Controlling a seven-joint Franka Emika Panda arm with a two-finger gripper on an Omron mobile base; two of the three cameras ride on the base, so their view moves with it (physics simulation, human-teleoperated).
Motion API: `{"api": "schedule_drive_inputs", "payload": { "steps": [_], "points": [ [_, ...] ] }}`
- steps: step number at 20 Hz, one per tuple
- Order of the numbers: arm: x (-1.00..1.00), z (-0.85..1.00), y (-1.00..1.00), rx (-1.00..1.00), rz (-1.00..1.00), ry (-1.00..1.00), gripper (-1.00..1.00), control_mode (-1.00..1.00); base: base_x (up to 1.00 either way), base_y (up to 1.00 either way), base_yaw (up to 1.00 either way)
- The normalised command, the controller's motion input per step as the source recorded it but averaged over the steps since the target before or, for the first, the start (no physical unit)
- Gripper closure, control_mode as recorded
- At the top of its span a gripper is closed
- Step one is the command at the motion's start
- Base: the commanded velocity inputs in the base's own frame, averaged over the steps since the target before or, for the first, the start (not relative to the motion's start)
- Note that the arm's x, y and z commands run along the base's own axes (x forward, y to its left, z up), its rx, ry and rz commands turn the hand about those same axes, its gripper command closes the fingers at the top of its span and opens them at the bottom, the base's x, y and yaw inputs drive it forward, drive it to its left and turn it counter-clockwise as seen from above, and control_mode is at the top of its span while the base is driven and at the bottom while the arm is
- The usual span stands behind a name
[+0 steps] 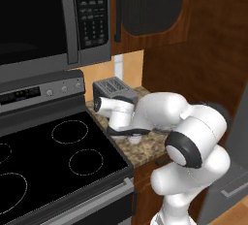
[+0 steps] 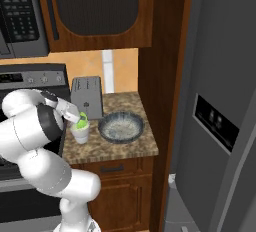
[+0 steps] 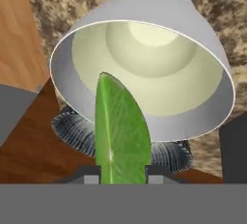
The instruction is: Grab a lemon wedge from the fridge and one ice cube from the ice bowl, and put them in the glass of lemonade.
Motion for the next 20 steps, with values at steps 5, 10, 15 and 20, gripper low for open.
{"api": "schedule_drive_inputs", "payload": {
  "steps": [5,10,15,20],
  "points": [
    [0.33,-0.25,0.12,-0.09,0.0,0.0,1.0,-1.0,0.0,0.0,0.0],
    [0.19,-0.17,0.29,-0.11,0.0,0.0,1.0,-1.0,0.0,0.0,0.0],
    [-0.18,0.32,0.05,-0.02,0.0,0.0,-1.0,-1.0,0.0,0.0,0.0],
    [-0.41,0.86,-0.03,0.0,0.0,-0.08,-1.0,-1.0,0.0,0.0,0.0]
  ]
}}
